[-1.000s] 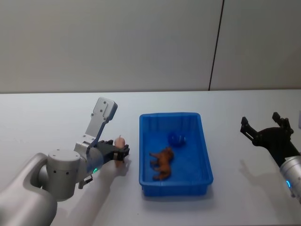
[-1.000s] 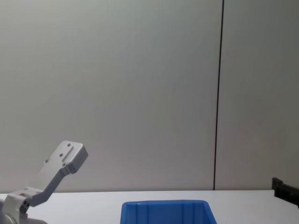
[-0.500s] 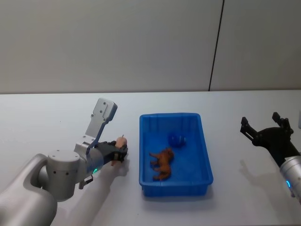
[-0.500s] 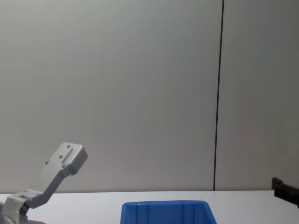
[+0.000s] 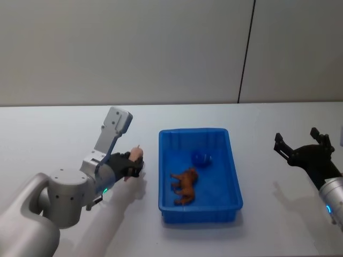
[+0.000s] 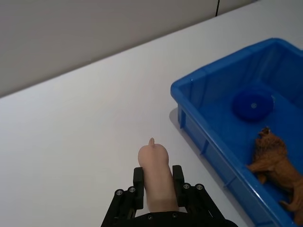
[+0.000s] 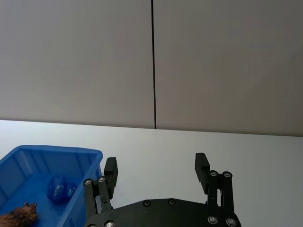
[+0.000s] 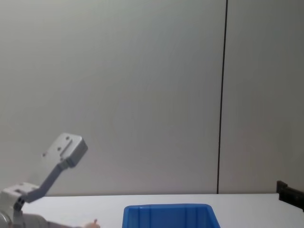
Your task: Pick up the two dolls from the table and place them into the box.
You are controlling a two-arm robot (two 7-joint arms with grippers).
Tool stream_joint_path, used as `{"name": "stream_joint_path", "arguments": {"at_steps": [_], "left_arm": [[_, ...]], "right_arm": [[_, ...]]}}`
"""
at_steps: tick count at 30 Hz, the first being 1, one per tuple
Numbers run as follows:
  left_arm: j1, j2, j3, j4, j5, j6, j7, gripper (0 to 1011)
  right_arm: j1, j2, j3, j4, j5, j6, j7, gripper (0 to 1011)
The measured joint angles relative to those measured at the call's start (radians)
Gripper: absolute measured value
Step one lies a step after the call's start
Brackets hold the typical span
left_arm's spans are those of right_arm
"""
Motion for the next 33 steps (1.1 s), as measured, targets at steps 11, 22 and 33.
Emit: {"name": "stream_joint_path", "arguments": {"at_steps": [11,22,33], "left_arm": [[0.015,0.024,-0.015,-0.102,0.018,-0.068,-0.022,371],[0.006,0.032,-0.026,-0.164,0.008,-0.169,-0.122,371],[-0.024,0.021,-0.028,-0.165,-0.037,-0.237,-0.259,371]], "right_arm": [[0.0,0.0,0.0,0.0,0.0,0.0,0.0,1001],[0.0,0.0,0.0,0.0,0.0,0.0,0.0,1001],[0.0,0.0,0.0,0.0,0.0,0.0,0.0,1001]]}}
